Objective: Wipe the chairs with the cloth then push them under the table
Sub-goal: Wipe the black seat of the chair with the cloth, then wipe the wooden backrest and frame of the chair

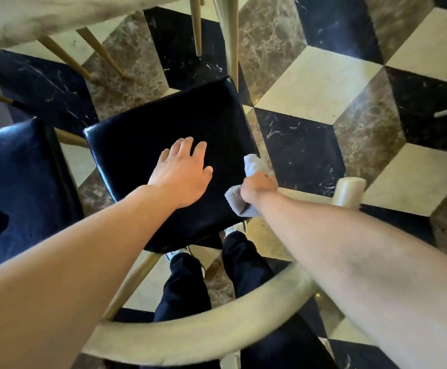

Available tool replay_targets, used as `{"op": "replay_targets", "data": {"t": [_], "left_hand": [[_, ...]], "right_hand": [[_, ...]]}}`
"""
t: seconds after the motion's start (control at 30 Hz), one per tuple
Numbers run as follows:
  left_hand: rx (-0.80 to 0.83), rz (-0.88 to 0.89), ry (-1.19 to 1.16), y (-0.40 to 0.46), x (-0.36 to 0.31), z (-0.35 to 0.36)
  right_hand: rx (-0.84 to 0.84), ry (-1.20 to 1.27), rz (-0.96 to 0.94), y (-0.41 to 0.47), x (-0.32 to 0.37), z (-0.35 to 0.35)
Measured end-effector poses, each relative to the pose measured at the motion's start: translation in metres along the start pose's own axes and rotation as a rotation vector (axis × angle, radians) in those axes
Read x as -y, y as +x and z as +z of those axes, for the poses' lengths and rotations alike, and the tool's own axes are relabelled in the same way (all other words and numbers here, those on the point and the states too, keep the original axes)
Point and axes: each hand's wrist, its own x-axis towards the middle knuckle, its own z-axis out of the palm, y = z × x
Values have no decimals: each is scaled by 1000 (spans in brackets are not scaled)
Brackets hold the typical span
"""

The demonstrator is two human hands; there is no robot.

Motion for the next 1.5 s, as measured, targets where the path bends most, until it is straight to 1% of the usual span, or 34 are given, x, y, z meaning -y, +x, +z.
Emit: {"op": "replay_targets", "data": {"t": [0.03, 0.1, 0.17, 0.23, 0.33, 0.47, 0.53, 0.57, 0.67, 0.7, 0.8, 0.87, 0.93, 1.0, 1.17, 1.27, 1.37, 1.5], "left_hand": [[-3, -7, -11, -5, -7, -3], [-23, -25, -25, -14, -21, -11], [-40, -45, -51, -28, -38, -19], [-69, -70, -74, -41, -51, -24], [-121, -92, -88, -59, -65, -33], [-172, -97, -116, -84, -80, -38], [-188, -106, -127, -98, -89, -34], [-177, -102, -127, -104, -93, -30], [-113, -100, -114, -123, -105, -7], [-107, -103, -114, -128, -108, 1], [-150, -145, -182, -140, -112, 22], [-154, -173, -214, -144, -112, 30], [-152, -220, -233, -142, -105, 38], [-158, -290, -278, -135, -94, 41], [-208, -399, -346, -107, -76, 41], [-217, -468, -412, -91, -73, 44], [-236, -511, -461, -77, -68, 47], [-264, -578, -527, -65, -53, 55]], "right_hand": [[50, 16, -48, -6, 6, -14], [86, 25, -83, -17, 19, -41], [65, 36, -117, -31, 26, -63], [49, 83, -222, -45, 30, -81], [67, 163, -402, -64, 34, -111], [109, 149, -634, -88, 30, -151], [156, 9, -717, -94, 24, -167], [196, -110, -756, -94, 21, -172], [341, -576, -828, -100, 9, -173], [380, -766, -856, -102, 5, -169], [449, -1190, -786, -112, -6, -153], [469, -1401, -679, -115, -5, -147], [524, -1481, -517, -113, 0, -135], [525, -1525, -365, -107, 3, -123], [670, -1548, -179, -79, -1, -100], [756, -1670, -209, -62, -7, -83], [778, -1820, -265, -51, -7, -66], [773, -1853, -334, -39, -5, -45]]}}
